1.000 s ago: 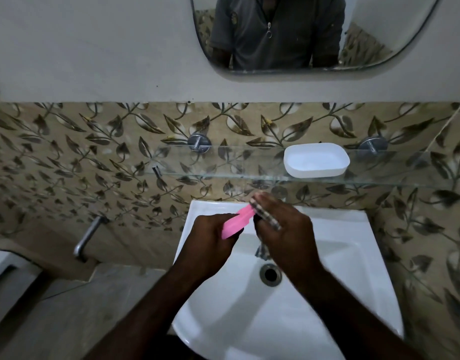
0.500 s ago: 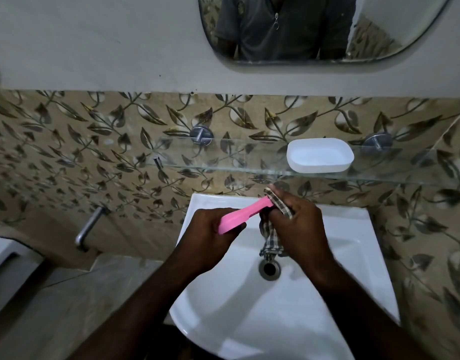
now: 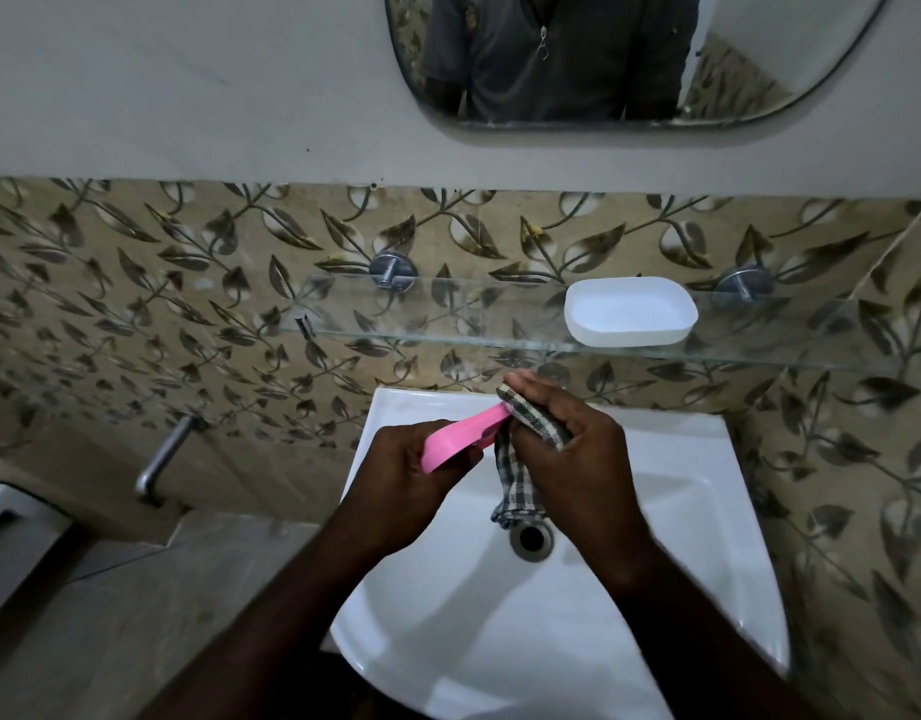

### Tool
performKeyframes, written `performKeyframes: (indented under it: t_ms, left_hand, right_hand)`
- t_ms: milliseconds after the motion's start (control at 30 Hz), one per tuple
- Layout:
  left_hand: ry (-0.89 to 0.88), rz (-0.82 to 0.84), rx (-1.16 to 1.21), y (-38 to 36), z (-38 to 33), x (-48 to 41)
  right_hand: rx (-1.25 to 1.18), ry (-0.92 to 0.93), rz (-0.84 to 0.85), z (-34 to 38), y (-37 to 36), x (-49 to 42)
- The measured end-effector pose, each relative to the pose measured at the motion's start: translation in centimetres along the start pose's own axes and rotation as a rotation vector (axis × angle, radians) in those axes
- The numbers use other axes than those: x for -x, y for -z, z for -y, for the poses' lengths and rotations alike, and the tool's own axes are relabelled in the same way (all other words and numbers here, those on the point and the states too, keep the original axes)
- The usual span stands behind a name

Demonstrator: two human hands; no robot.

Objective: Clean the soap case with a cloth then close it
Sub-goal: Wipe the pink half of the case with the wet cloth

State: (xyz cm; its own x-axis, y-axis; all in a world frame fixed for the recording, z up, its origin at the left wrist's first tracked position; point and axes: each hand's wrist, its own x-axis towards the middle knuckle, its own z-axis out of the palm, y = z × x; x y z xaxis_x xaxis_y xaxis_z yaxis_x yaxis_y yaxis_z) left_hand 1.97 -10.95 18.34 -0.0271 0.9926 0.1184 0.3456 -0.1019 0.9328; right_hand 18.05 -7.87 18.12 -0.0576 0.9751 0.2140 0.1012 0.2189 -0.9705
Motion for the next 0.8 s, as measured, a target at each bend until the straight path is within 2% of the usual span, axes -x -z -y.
performKeyframes:
  t_ms: [167,267,467,600,700,800]
  left_hand:
    - [0.027,-0.003,0.063,0.2,-0.4,0.4]
    - [0.052,-0.006,0.115,0.3,0.3,0.4]
    - [0.066,0.105,0.22,1.2,1.7,-0.1]
    - [0.05,0.29,0.092,2.9,1.7,-1.4]
    - [-0.03,0.306,-0.148,2.6,1.7,-2.7]
    - [-0.056,0.283,-0.125,1.7,2.1,-2.9]
  right_hand:
    - [-0.13,-0.124,-0.042,-0.8,0.2,-0.1]
    - [-0.165,-0.209,-0.001,-1.3,1.0,-0.2]
    - [0.069,-0.001,0.004,0.4,0.7,-0.2]
    - [0.419,0.124,0.001,0.0,0.7,-0.1]
    - [0.516,0.237,-0.056,0.8,-0.4,-0.1]
    - [0.601,0.329,-0.021,1.5,-2.3,0.5]
